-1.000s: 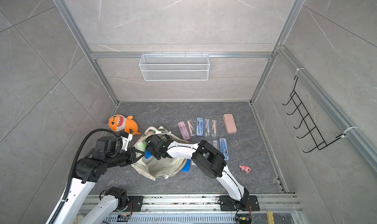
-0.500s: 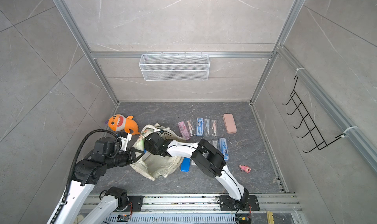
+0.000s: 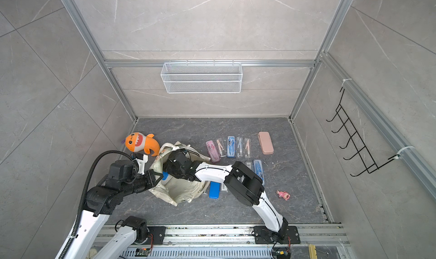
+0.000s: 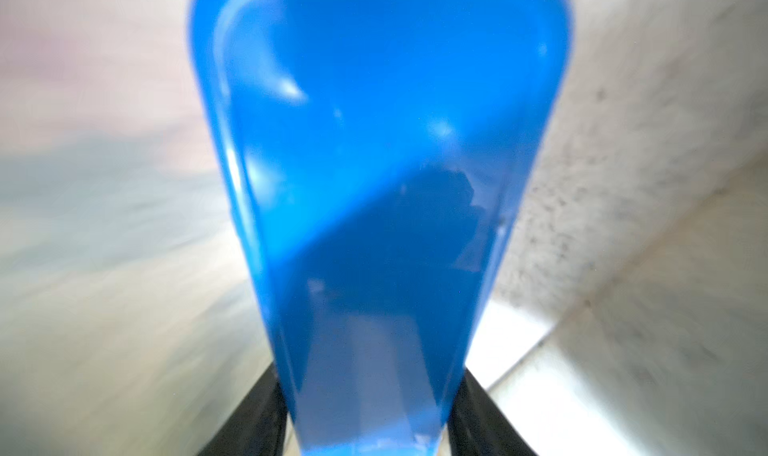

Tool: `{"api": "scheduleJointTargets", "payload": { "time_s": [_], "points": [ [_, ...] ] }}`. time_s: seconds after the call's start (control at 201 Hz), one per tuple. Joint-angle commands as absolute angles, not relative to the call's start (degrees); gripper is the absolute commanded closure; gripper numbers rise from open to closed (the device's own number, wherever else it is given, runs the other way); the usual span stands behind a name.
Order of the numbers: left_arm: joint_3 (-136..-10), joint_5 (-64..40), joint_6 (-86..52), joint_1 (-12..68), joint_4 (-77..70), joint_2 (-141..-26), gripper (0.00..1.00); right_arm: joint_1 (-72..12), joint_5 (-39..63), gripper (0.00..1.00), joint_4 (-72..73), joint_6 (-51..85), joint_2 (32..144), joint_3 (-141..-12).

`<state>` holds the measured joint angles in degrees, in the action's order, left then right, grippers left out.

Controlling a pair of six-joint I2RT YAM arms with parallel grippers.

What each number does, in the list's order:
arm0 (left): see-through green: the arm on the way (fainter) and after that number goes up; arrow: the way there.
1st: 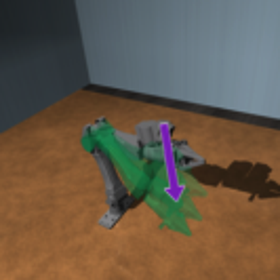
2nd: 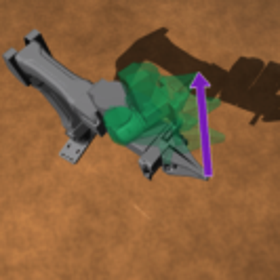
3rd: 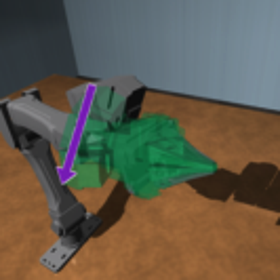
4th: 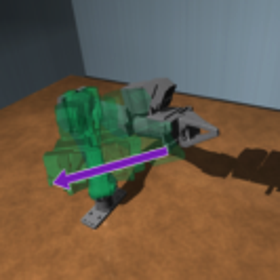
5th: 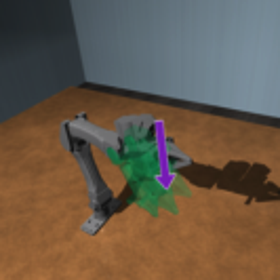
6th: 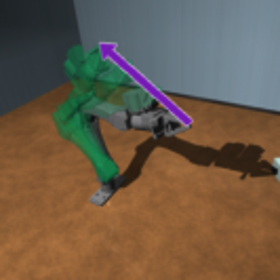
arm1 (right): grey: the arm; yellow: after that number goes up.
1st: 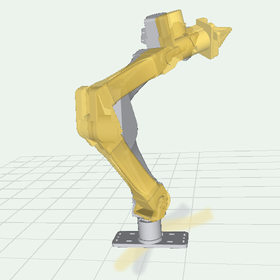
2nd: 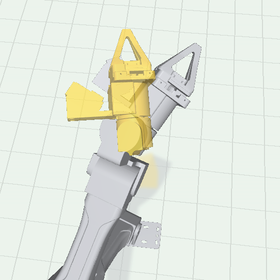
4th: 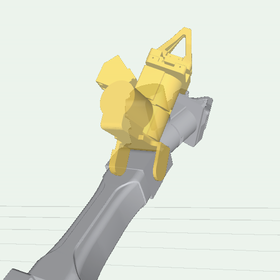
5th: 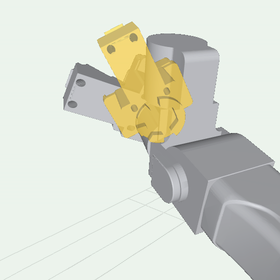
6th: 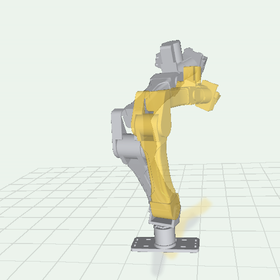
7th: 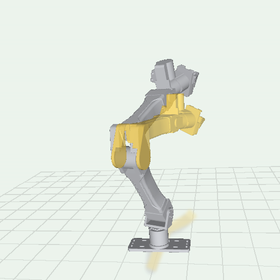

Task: Take out the compass set from the canvas bag
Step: Pick up the compass set from the canvas bag.

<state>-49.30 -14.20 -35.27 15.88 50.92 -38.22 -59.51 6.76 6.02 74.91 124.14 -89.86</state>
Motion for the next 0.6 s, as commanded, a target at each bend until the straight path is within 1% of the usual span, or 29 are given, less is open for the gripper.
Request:
{"api": "scheduleJointTargets", "payload": {
  "time_s": [0.0, 0.274, 0.593],
  "points": [
    [-48.72, -10.49, -37.52, 16.17, 49.48, -37.13, 1.0, -59.79, 6.64, 0.62, 9.62, 73.0, 117.09, -85.91],
    [-47.97, -10.36, -37.73, 16.15, 49.05, -36.74, 1.0, -59.78, 5.08, 0.63, 10.56, 71.58, 107.09, -75.56],
    [-48.34, -9.2, -38.32, 16.17, 48.52, -37.44, 1.0, -59.42, 3.61, 0.63, 6.09, 66.81, 98.64, -71.57]
  ]
}}
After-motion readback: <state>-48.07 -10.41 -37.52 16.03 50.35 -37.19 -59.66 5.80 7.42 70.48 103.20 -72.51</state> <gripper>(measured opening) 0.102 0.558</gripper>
